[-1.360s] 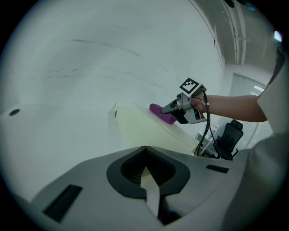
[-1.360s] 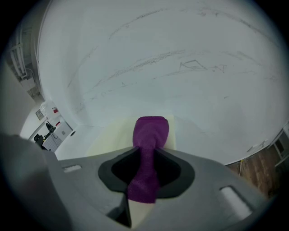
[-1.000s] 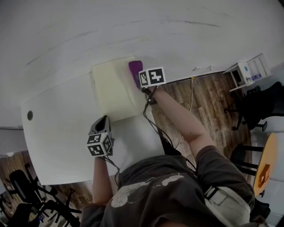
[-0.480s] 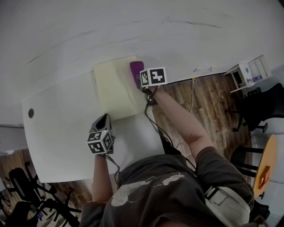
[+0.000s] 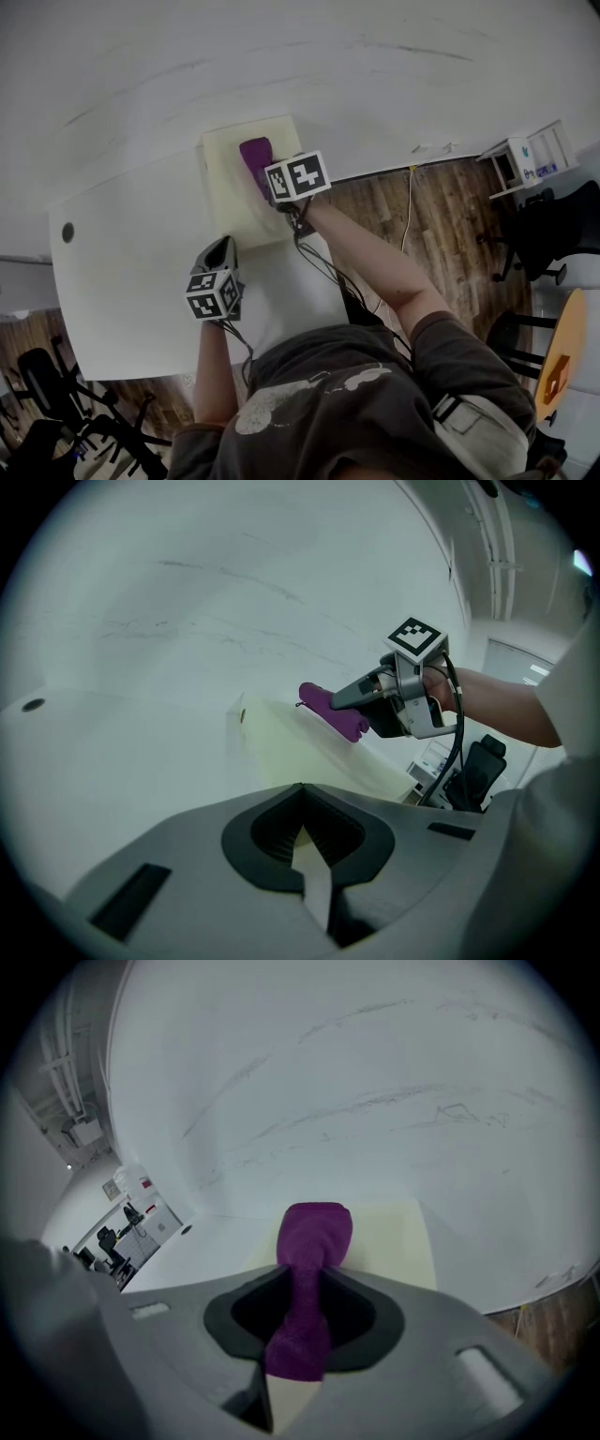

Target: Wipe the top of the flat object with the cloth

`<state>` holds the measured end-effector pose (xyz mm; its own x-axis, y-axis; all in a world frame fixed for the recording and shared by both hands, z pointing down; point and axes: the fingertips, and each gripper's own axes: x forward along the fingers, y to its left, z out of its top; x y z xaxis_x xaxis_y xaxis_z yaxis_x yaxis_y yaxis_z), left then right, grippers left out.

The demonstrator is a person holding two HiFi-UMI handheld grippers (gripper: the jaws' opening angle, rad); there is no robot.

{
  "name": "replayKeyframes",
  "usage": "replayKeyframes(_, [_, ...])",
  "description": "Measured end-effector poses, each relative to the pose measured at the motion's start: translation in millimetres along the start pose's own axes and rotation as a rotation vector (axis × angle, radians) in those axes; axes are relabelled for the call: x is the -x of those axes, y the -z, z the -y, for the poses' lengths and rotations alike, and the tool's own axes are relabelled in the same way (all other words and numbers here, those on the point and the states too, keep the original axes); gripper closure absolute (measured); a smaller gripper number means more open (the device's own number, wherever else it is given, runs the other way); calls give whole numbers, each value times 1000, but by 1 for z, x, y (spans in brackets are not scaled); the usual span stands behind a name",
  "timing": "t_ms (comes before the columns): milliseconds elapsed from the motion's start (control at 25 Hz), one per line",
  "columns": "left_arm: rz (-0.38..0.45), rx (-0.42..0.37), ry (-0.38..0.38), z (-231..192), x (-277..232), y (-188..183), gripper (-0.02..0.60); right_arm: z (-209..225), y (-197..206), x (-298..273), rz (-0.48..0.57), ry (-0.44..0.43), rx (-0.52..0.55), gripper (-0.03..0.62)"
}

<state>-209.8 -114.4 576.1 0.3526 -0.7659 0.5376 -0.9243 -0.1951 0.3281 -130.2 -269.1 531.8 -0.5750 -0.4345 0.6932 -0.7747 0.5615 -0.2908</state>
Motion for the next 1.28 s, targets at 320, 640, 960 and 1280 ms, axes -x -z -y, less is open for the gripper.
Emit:
replayKeyframes(320, [-3,-22,-3,-2,-1,0,571,-53,10,-18,-21,-30,177,496])
replayKeyframes(640, [0,-16,-3,-1,0,0,571,-103,20,-29,-31,-136,147,496])
replayKeyframes(960, [0,-11,-1,0,-2,0,571,-112,38,-44,-85,-141,139,496])
replayKeyframes(1280, [5,-10,2,0,-2,-1,571,-94,38,-40,-74,-109,127,496])
